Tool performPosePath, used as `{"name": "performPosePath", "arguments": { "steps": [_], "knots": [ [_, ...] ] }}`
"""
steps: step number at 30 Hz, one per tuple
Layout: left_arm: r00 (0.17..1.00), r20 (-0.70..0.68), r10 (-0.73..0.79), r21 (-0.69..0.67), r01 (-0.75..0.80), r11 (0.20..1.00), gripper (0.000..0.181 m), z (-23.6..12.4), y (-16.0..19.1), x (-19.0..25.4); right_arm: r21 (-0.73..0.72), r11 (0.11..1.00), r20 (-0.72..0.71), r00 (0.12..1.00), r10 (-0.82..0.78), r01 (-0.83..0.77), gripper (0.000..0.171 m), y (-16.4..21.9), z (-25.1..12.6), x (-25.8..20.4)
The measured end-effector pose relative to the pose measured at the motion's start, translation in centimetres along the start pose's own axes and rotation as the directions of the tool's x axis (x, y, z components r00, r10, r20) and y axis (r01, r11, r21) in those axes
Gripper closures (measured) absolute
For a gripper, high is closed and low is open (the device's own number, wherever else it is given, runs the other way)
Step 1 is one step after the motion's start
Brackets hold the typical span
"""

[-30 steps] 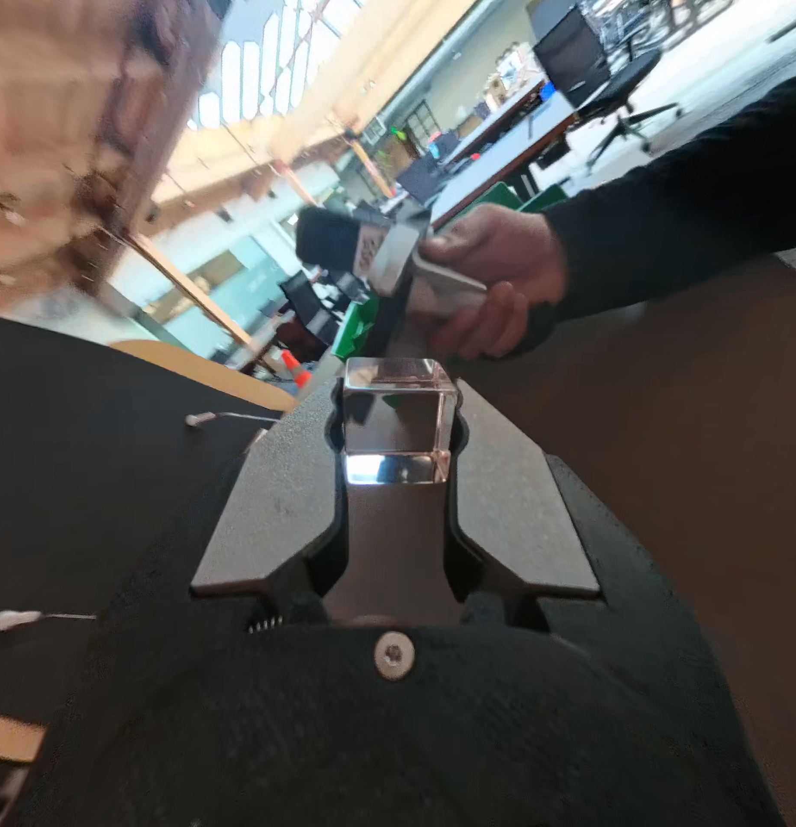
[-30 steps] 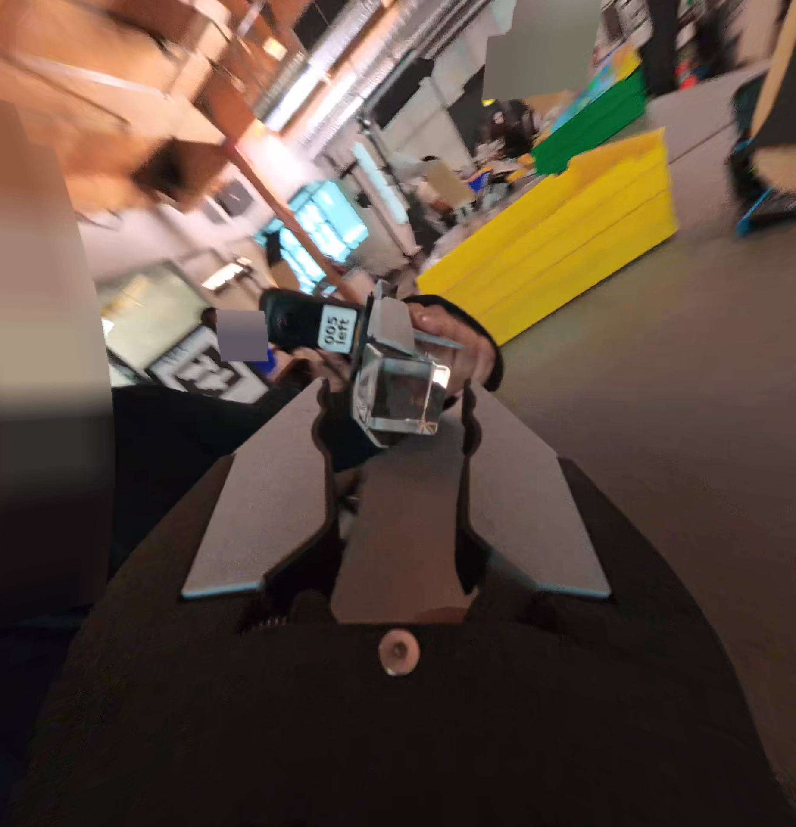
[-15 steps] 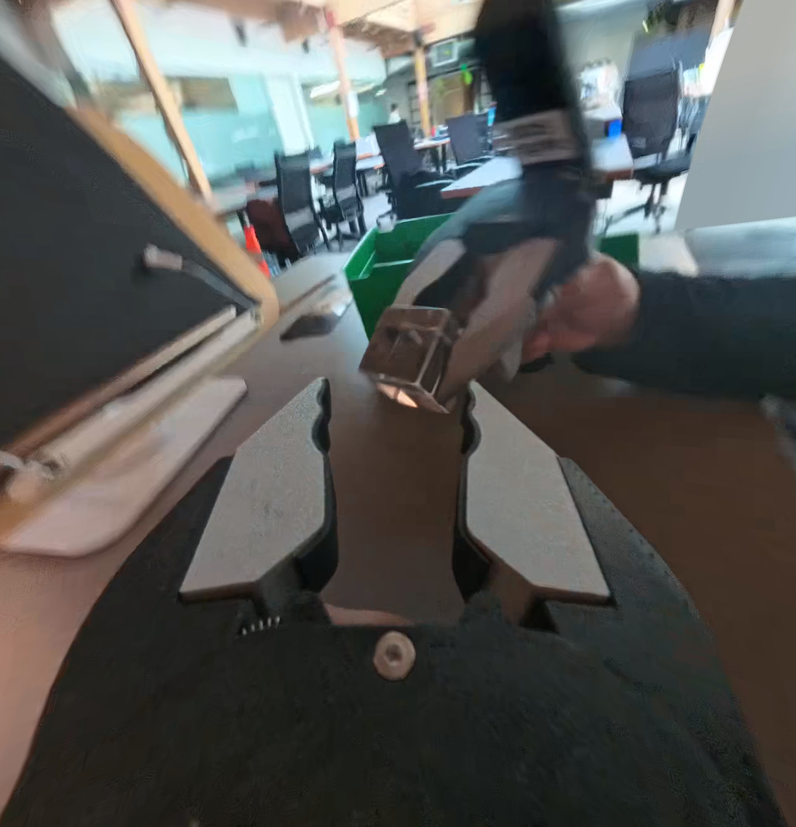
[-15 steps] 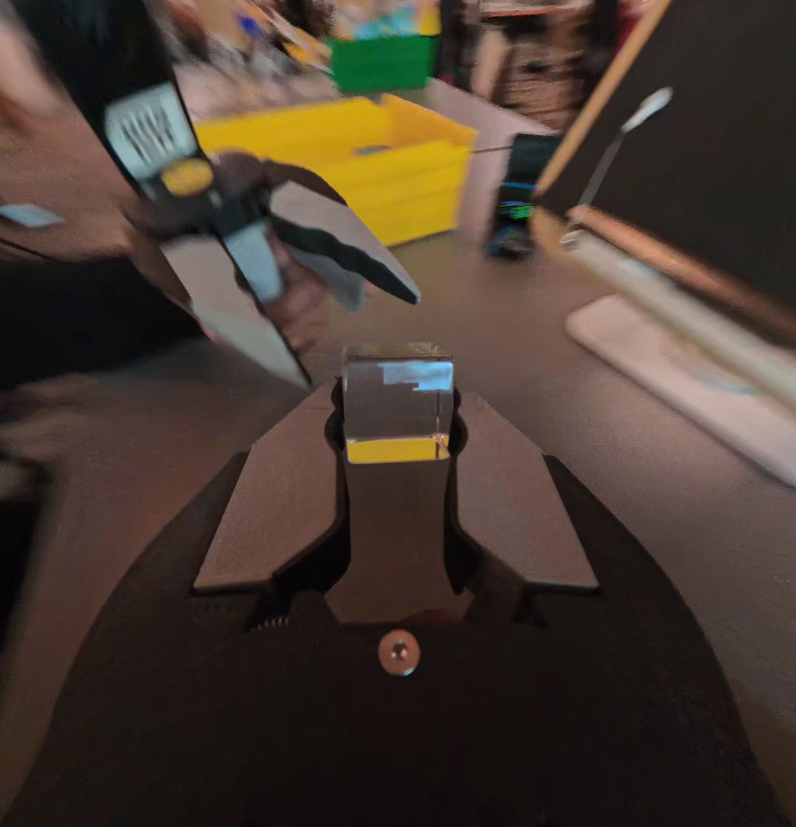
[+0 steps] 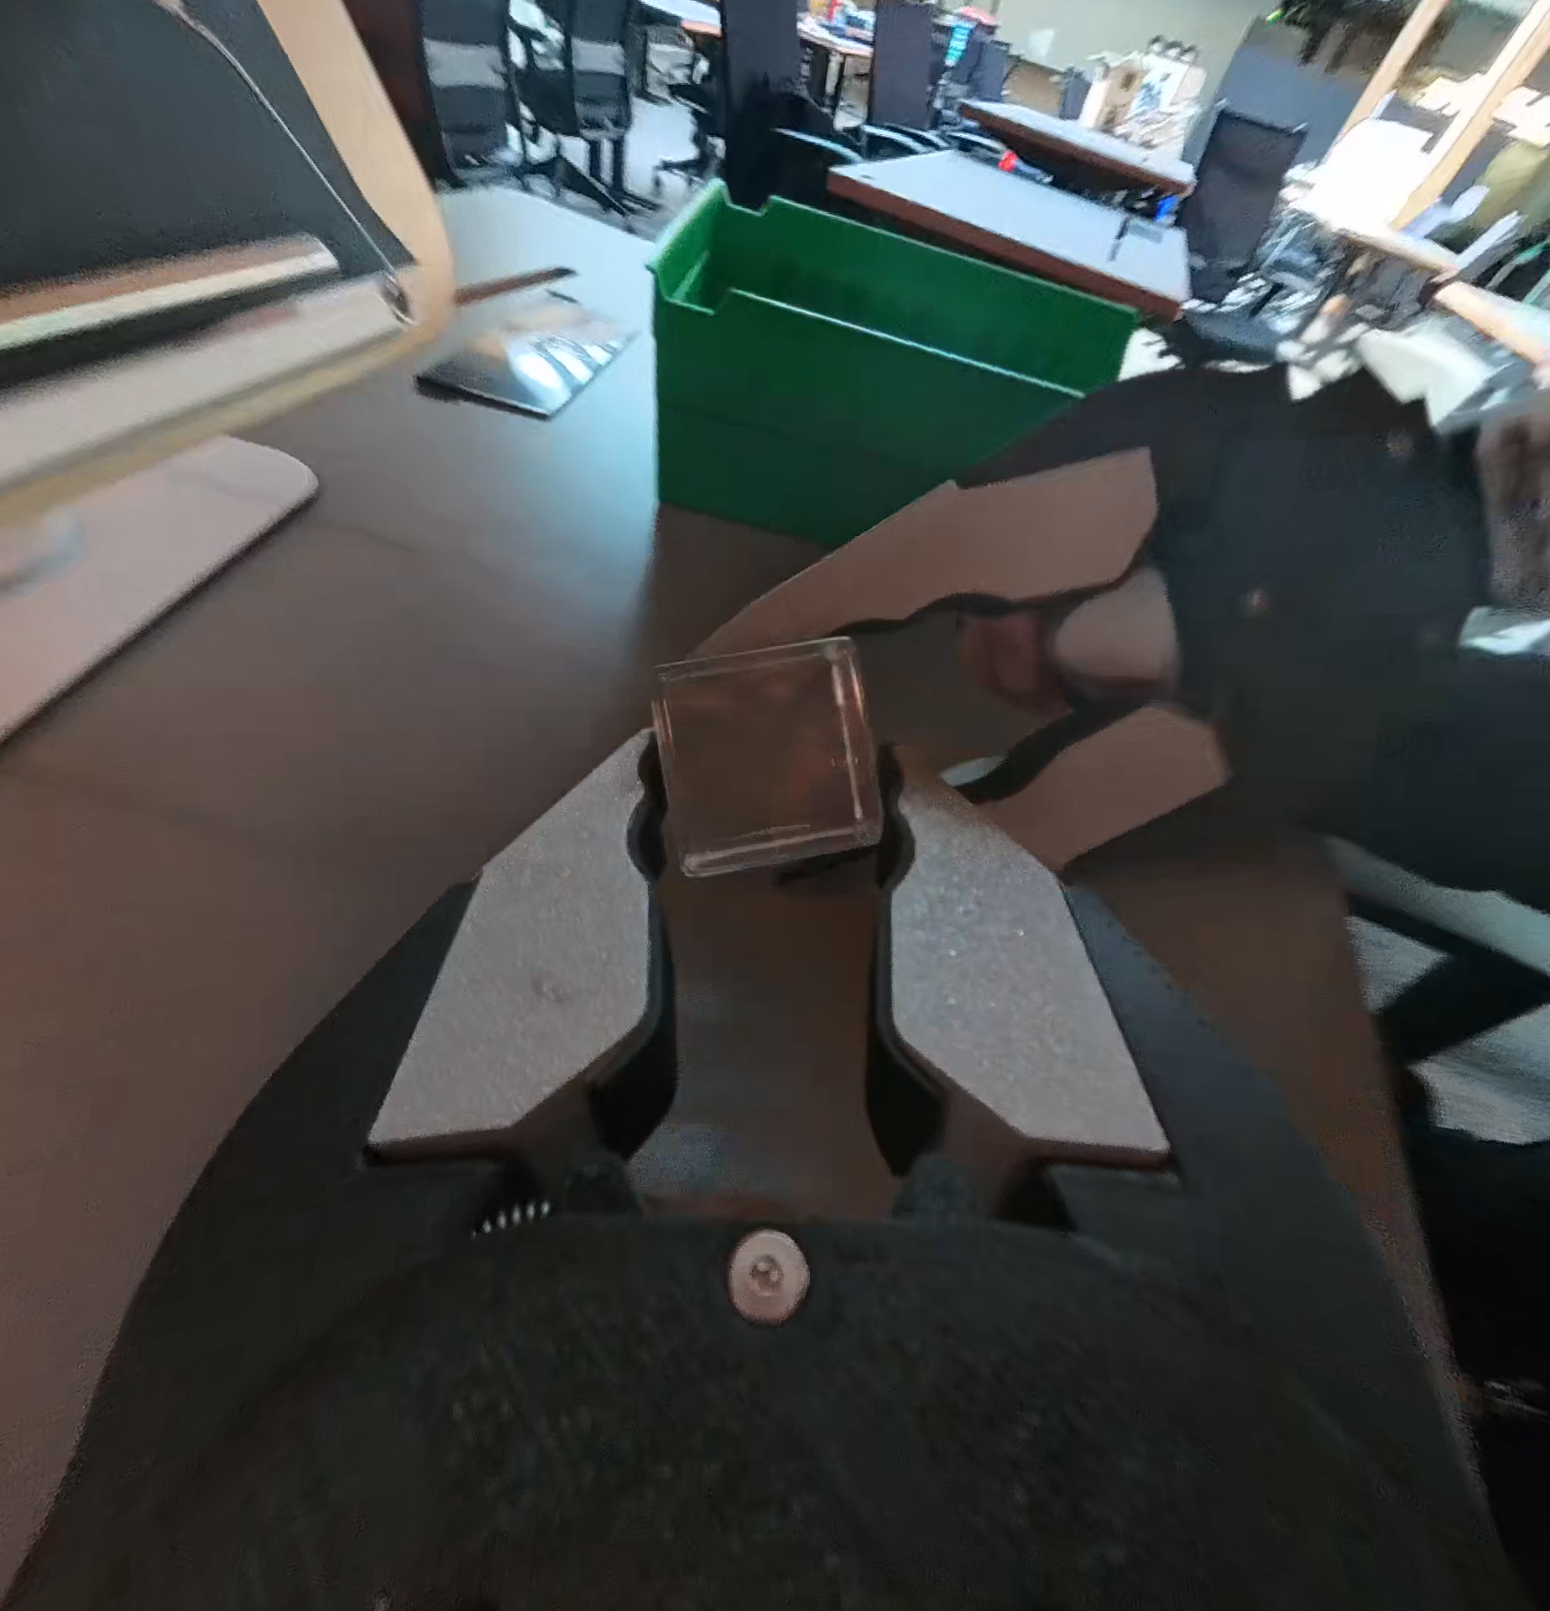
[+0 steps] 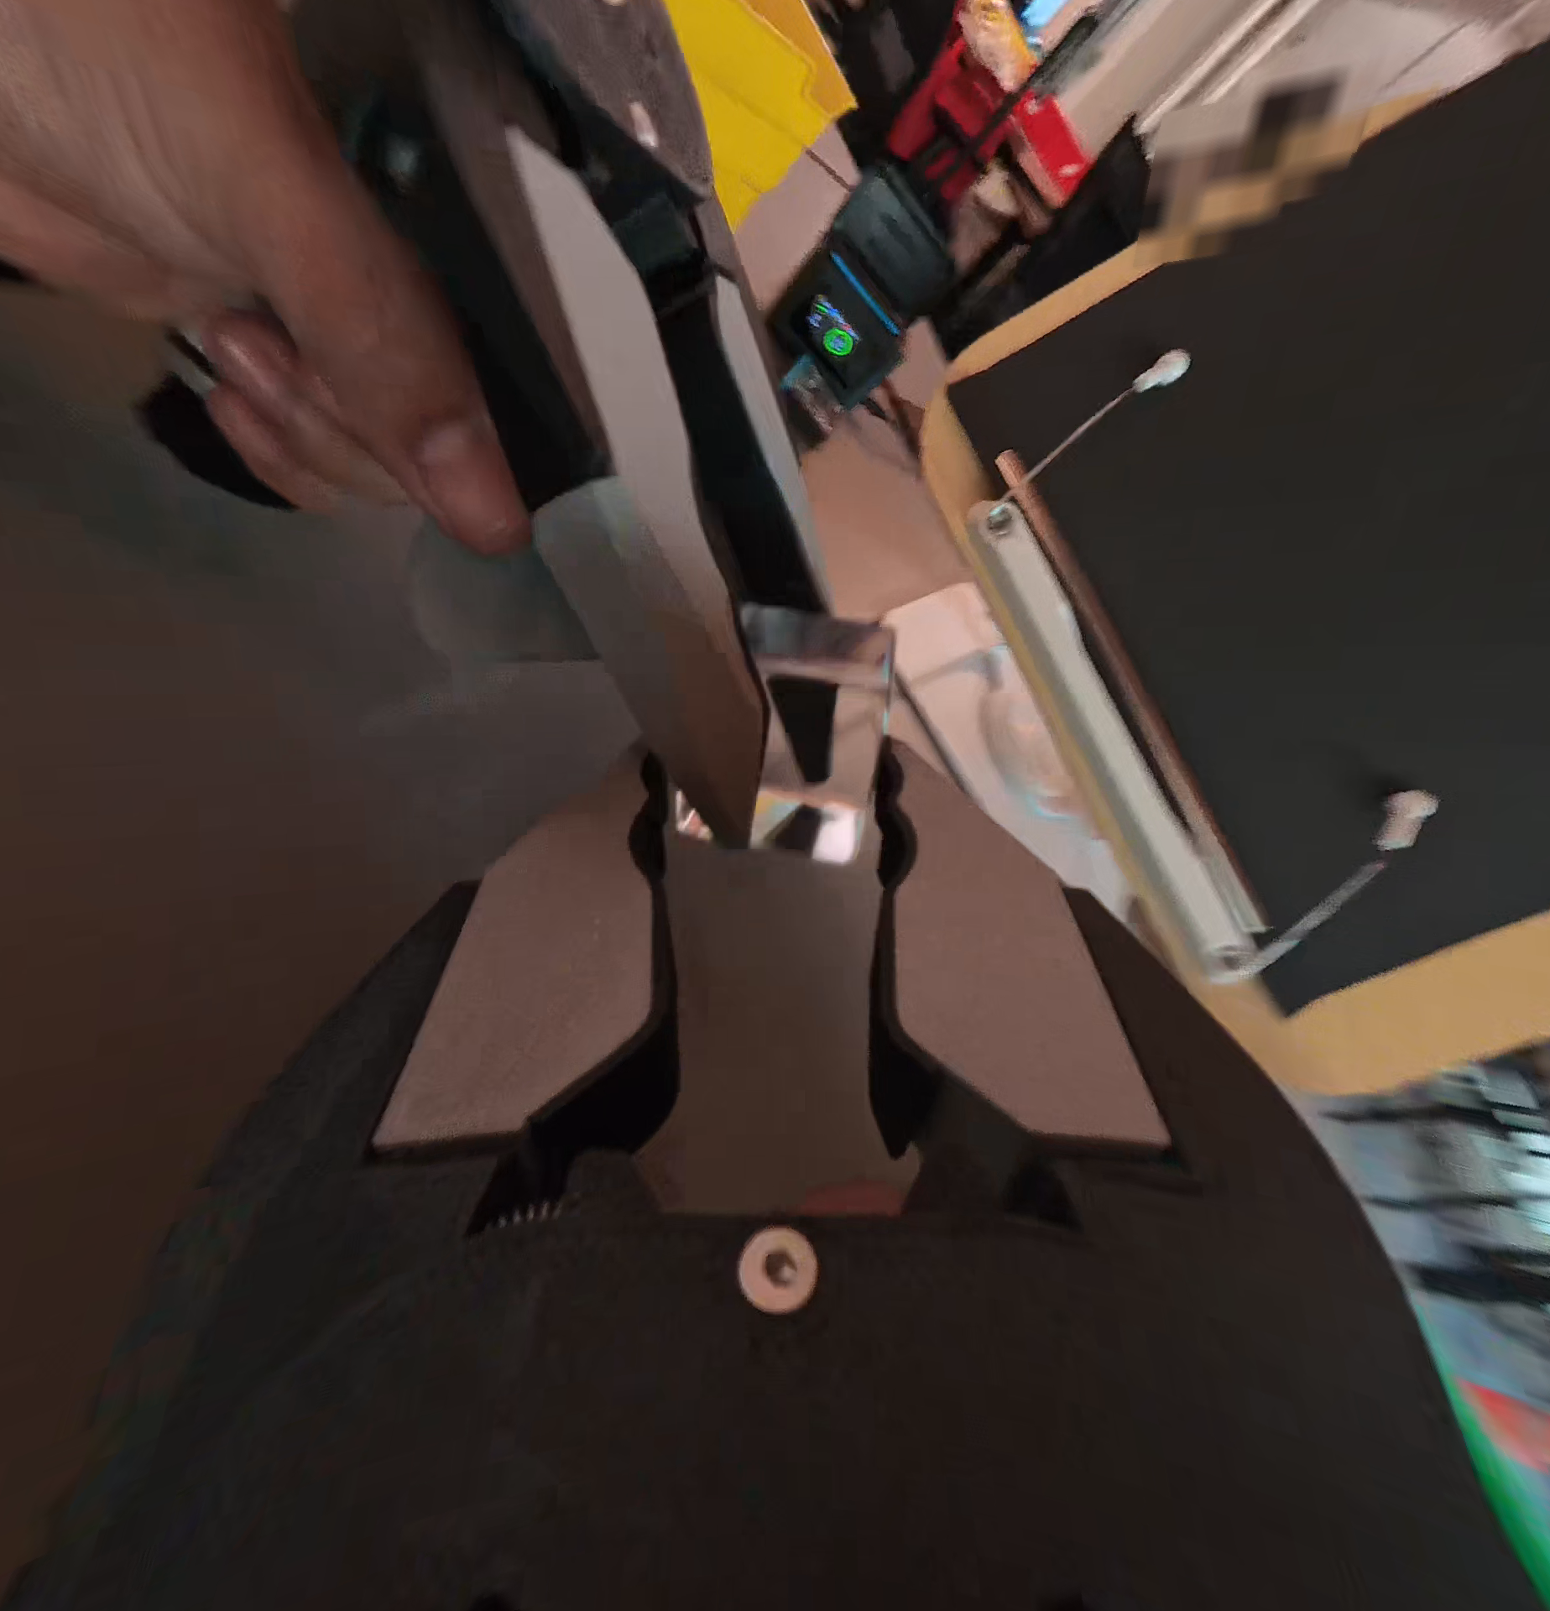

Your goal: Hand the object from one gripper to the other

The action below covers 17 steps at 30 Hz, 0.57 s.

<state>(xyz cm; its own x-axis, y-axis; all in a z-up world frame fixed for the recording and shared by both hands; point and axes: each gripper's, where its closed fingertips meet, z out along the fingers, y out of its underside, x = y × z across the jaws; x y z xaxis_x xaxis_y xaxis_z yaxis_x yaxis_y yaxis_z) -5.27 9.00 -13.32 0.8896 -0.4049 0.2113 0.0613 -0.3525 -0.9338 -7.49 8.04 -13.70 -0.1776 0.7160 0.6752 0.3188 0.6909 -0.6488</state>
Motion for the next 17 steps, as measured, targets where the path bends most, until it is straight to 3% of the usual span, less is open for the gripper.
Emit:
{"name": "performPosePath", "arguments": {
  "steps": [1, 4, 6, 8, 11, 15, 17],
  "knots": [
    [0.999, 0.029, 0.038, 0.007, -0.038, 0.999, 0.137, -0.3, -0.2, -0.4, 0.025, 0.996, 0.069, 0.994, 0.087, -0.089, 0.125, -0.1, -0.3, -0.1],
    [0.964, 0.197, 0.179, -0.064, -0.170, 0.983, 0.136, -1.3, 0.1, -2.6, 0.060, 0.902, 0.267, 0.878, 0.398, -0.427, 0.122, -0.1, -1.7, 1.1],
    [0.888, 0.319, 0.331, -0.170, -0.290, 0.942, 0.136, -1.7, 0.6, -4.1, 0.032, 0.754, 0.433, 0.689, 0.581, -0.656, 0.114, -0.5, -2.4, 1.8],
    [0.813, 0.351, 0.465, -0.242, -0.401, 0.883, 0.136, -1.5, 0.5, -3.9, -0.027, 0.595, 0.533, 0.491, 0.689, -0.804, 0.102, -0.8, -2.6, 2.2],
    [0.707, 0.333, 0.624, -0.255, -0.569, 0.781, 0.137, -0.6, -0.4, -1.7, -0.126, 0.511, 0.612, 0.339, 0.714, -0.850, 0.094, -1.0, -2.3, 0.9],
    [0.520, 0.333, 0.786, -0.274, -0.744, 0.609, 0.136, -0.2, -1.2, 0.6, -0.196, 0.484, 0.678, 0.239, 0.695, -0.853, 0.124, -1.7, -2.3, -0.7],
    [0.501, 0.345, 0.794, -0.258, -0.762, 0.593, 0.137, -0.2, -1.3, 0.8, -0.209, 0.492, 0.690, 0.229, 0.687, -0.845, 0.130, -1.6, -2.5, -1.0]
  ]
}}
